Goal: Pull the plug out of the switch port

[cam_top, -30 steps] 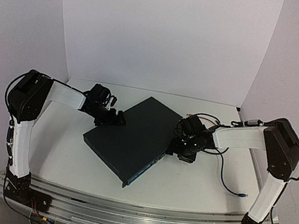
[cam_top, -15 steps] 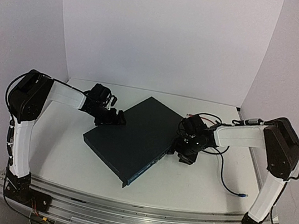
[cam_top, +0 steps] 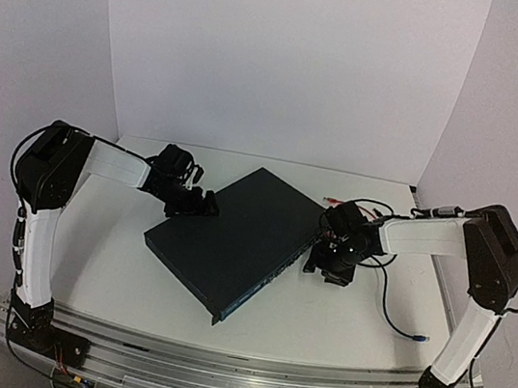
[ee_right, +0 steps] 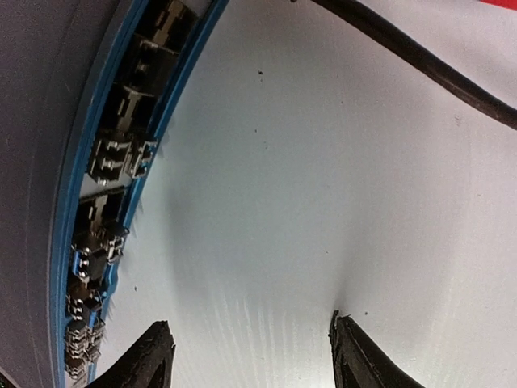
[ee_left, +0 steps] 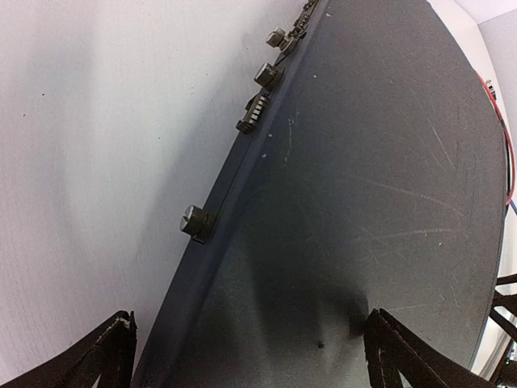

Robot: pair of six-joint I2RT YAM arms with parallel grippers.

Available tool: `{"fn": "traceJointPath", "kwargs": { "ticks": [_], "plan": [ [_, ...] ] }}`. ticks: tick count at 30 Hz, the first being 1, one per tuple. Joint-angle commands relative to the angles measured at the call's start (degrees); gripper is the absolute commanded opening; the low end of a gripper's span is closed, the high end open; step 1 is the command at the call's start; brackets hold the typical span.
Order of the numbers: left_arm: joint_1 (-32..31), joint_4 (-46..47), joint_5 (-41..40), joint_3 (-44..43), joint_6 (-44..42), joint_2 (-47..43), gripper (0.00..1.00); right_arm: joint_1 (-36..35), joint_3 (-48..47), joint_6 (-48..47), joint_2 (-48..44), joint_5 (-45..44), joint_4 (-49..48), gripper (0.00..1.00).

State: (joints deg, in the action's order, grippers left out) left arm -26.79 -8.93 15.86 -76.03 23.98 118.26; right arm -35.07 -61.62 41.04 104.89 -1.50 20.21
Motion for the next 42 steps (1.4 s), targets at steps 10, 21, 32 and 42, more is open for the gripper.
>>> {"fn": "traceJointPath", "kwargs": {
  "ticks": [10, 21, 32, 42],
  "plan": [
    [-0.46, -1.6, -1.07, -1.67, 0.37, 0.62, 0.98, -0.19, 2.34, -39.38, -3.94, 16.19, -13.11, 0.62],
    [-0.46, -2.02, -1.09, -1.81, 0.5, 0.62, 0.98, -0.25, 0.45, -44.25, -0.75, 16.67, -14.02, 0.45],
    [-0.46, -2.29, -1.12, -2.19, 0.55, 1.04, 0.97, -0.76, -1.25, -46.19, 1.75, 15.1, -14.26, 0.35],
    [-0.46, -2.66, -1.13, -2.77, 0.34, 1.25, 0.97, -2.13, -2.69, -47.18, 3.43, 13.05, -14.72, 0.26]
  ]
}}
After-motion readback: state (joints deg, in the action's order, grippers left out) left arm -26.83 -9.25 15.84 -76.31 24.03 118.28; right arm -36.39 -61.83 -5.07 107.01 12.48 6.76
